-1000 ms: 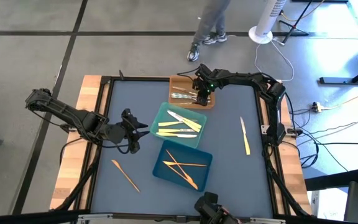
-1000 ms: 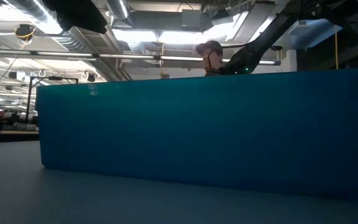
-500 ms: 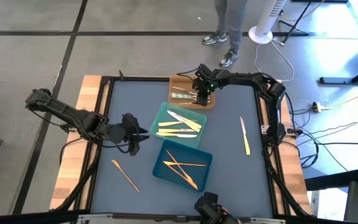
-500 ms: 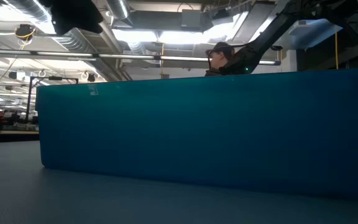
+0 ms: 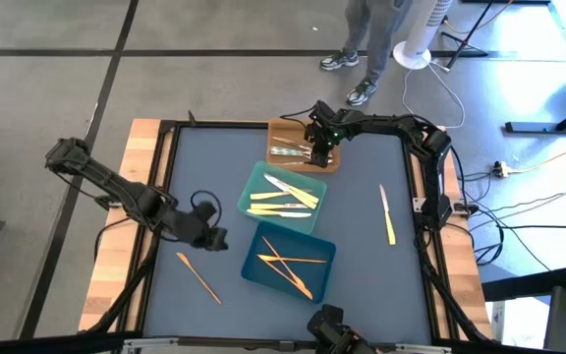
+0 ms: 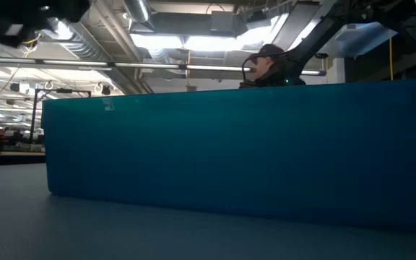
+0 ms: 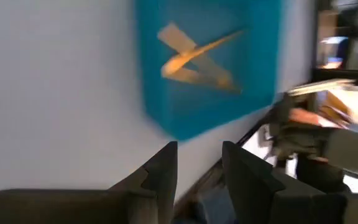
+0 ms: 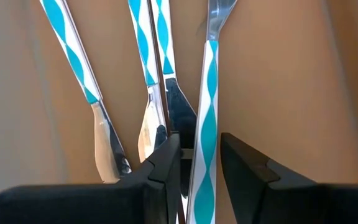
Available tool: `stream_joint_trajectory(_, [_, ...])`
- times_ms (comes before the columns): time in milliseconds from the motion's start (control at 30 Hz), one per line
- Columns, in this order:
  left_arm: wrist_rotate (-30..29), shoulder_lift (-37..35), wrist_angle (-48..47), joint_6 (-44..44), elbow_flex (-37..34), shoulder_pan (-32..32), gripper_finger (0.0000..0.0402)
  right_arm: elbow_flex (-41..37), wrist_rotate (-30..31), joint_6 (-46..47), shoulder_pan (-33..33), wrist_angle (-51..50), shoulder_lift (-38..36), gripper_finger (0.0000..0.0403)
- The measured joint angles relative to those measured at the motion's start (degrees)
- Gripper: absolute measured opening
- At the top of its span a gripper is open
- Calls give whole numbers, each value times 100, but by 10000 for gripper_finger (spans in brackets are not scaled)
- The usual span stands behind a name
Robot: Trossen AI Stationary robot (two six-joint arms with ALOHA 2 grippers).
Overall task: Sort silverware by color (type)
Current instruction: Put the golden knife into the blue bin
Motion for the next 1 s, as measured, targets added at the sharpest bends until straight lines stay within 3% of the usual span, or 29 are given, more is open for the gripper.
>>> stream_joint_trajectory(233, [1488,850,-290,-2857,0,-684,121,0,-45,2,0,2,0,104])
stream_joint_trajectory(367, [2141,1313,-264,-3732,0,-1061,121,0,-61,4,0,0,0,104])
stream_joint_trajectory(533, [2169,1763,38,-4014,0,-1314,121,0,-72,4,0,-2,0,104])
stream_joint_trajectory(733, [1600,2219,408,-3888,0,-1354,121,0,-80,7,0,-4,0,104])
stream_joint_trajectory(1000, [1704,2767,500,-4101,0,-1353,121,0,-82,11,0,-7,0,104])
